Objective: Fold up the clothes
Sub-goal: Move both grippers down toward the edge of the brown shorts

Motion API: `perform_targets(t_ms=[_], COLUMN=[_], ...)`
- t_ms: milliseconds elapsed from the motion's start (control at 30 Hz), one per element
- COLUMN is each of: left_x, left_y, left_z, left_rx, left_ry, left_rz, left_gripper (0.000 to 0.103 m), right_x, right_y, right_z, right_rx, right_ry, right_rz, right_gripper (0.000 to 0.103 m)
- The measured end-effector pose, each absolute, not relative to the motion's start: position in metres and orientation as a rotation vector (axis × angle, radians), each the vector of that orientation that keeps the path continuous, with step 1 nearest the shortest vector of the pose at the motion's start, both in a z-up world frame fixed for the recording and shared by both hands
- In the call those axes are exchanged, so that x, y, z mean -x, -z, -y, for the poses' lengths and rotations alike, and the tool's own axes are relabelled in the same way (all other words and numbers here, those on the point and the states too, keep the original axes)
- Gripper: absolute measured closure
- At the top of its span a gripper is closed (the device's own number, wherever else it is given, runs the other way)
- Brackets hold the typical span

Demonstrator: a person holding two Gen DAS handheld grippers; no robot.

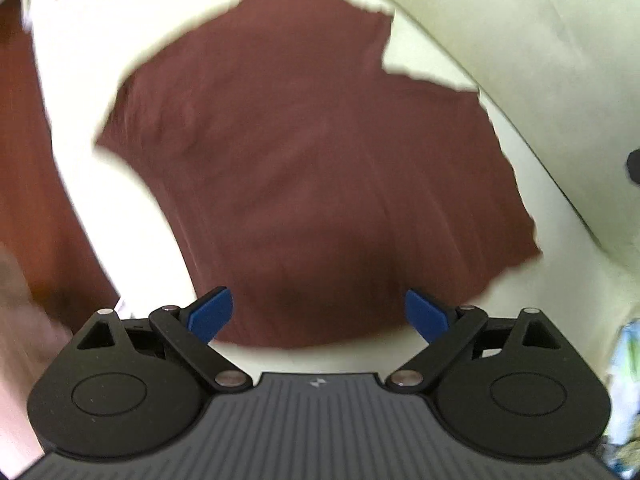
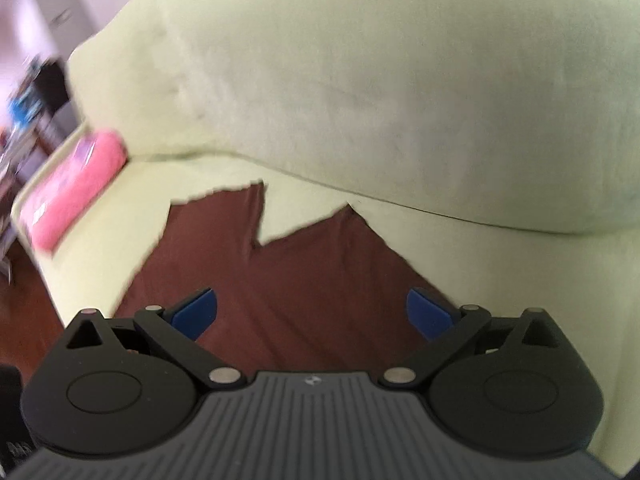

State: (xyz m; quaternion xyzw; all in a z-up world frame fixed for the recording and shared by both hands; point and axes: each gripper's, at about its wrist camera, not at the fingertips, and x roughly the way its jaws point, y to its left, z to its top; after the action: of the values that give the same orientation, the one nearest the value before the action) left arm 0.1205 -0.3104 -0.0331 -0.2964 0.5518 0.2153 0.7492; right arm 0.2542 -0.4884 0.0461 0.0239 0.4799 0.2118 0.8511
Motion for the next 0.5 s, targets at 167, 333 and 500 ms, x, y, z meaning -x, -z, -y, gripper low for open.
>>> perform_targets(t_ms=[167,333,500], left_x=[-0.101,-0.086,-0.081], left_y=[0.049,0.067,0.067], left_z=[0.334,0.334,0.329], left_rx=[0.728,0.831,0.809], left_ry=[-0.561,-0.63,-0.643], left_rz=[-1.198,-1.19,-1.186], left_gripper=[0.008,0.008,0.008], right_x=[-0.255,-0.251,-0.248], right_y=[-0.011,0.007,0.016], right_z=[0.521,0.522,0.515], right_rx=[-0.051,-0.018,0.006], right_ry=[-0.494,-0.553,-0.598], right_rz=[-1.114,-1.152,-1.178], right_gripper=[0.008,0.015,0.017])
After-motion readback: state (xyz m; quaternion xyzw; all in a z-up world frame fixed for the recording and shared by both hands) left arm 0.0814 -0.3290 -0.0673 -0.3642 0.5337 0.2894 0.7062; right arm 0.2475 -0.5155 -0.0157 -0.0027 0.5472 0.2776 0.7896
